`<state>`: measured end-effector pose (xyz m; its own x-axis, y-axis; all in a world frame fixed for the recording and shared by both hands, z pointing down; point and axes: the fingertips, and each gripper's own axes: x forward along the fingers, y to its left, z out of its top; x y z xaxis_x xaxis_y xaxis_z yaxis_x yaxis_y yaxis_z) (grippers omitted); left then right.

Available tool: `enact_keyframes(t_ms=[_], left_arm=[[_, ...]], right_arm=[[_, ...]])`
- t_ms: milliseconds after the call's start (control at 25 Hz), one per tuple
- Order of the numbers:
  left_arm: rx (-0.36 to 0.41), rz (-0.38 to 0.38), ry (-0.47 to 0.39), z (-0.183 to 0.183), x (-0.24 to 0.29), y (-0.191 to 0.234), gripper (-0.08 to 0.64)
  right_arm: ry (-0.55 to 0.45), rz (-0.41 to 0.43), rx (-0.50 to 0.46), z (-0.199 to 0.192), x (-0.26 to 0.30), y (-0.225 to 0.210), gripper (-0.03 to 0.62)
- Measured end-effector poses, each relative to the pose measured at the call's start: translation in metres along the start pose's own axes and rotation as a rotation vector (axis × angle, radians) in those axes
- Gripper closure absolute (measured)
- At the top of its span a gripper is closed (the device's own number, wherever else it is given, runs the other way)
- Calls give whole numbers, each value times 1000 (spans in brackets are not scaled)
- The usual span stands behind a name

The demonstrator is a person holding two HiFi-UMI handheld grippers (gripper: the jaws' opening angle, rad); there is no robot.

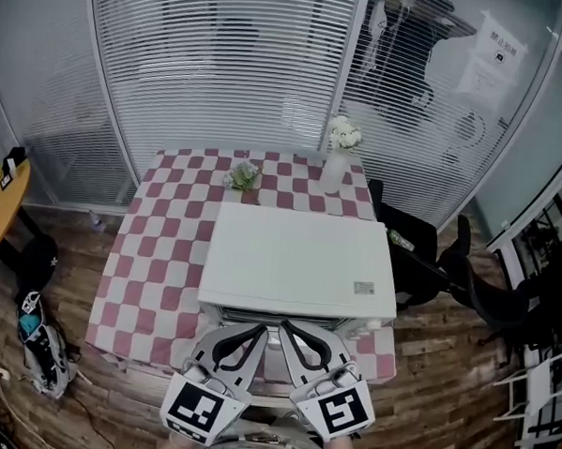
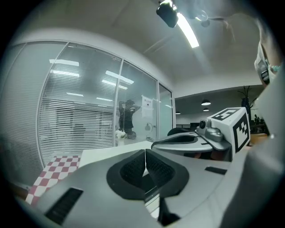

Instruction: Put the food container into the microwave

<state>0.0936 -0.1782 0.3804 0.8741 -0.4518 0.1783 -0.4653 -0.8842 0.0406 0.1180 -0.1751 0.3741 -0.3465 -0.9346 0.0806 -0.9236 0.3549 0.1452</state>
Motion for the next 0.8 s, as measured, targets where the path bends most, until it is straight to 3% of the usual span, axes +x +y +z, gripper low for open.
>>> enact_keyframes(t_ms=[800], left_arm=[[7, 18, 2, -1, -3, 6, 546]], right_arm=[[20, -3, 1, 2, 1, 0, 598]])
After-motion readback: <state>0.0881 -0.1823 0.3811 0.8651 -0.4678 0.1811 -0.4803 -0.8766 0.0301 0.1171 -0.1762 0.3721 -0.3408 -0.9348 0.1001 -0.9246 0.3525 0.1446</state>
